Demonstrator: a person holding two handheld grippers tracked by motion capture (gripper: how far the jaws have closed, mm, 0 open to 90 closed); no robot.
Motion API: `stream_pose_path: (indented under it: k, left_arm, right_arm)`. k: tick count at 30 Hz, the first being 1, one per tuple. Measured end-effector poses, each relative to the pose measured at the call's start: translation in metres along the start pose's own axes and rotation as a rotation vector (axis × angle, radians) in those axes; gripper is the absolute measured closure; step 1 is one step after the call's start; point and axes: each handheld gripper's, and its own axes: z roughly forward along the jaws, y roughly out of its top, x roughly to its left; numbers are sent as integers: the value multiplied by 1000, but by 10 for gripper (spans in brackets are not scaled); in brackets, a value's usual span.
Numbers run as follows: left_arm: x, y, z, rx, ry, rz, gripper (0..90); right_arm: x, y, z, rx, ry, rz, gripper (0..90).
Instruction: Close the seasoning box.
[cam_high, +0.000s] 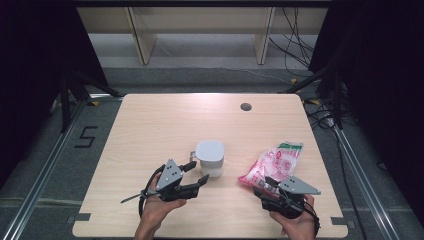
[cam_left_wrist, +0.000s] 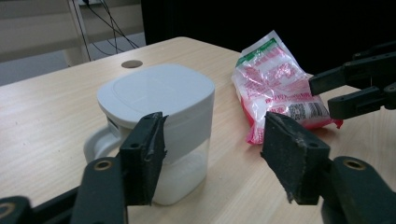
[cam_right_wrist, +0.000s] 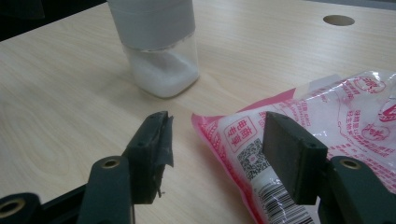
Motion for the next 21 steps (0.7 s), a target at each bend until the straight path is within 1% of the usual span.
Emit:
stream_pose_path:
  k: [1, 2, 3, 4, 6, 7, 8, 9, 11, 13, 14, 15, 16, 17, 18, 19, 20, 21]
  left_arm:
    - [0, -2, 0, 1, -1, -1, 365]
    - [-1, -3, 0, -4, -2, -7, 363]
    - [-1, -4, 1, -4, -2, -9, 354]
    - [-2, -5, 1, 7, 3, -9, 346]
    - [-3, -6, 2, 3, -2, -11, 339]
    - [-3, -7, 2, 8, 2, 2, 340]
    - [-5, -8, 2, 1, -1, -13, 339]
    - [-5, -9, 2, 5, 1, -8, 337]
    - [-7, -11, 3, 2, -3, -14, 324]
    - [-9, -12, 2, 4, -6, -6, 320]
    - [-9, -13, 1, 8, -8, -3, 316]
    - [-10, -13, 0, 8, -1, -7, 311]
    - [-11, -14, 0, 12, -4, -7, 298]
    - [-11, -15, -2, 18, -6, -5, 283]
    - [-13, -16, -1, 8, -14, -18, 270]
    - [-13, -17, -2, 19, -15, -14, 263]
    - [-13, -18, -2, 20, -16, -15, 252]
    - [-14, -20, -1, 15, -27, -28, 239]
  right_arm:
    - [1, 0, 0, 0, -3, 4, 417]
    - [-1, 0, 1, -7, -15, -32, 414]
    - [0, 0, 0, 9, -4, -17, 414]
    - [0, 0, 0, 10, -3, -17, 414]
    - [0, 0, 1, -1, -7, -14, 413]
    - [-1, 0, 1, 1, -6, -14, 412]
    - [-1, 0, 1, 3, 1, -12, 412]
    - [-1, 0, 1, 4, 1, -12, 412]
    - [0, 0, 0, 11, -2, -20, 412]
    - [0, 0, 0, 15, 3, -20, 412]
    - [1, 0, 0, 16, 0, -8, 412]
    - [0, 0, 2, 6, 15, -24, 411]
    - [0, 0, 2, 17, 13, -35, 410]
    - [4, -1, 1, 27, 11, 18, 409]
    - [1, -1, 3, 20, 10, -27, 409]
    - [1, -1, 3, 19, 0, -33, 408]
    - [2, -1, 2, 31, 7, -30, 406]
    - [3, -1, 2, 27, 18, -24, 404]
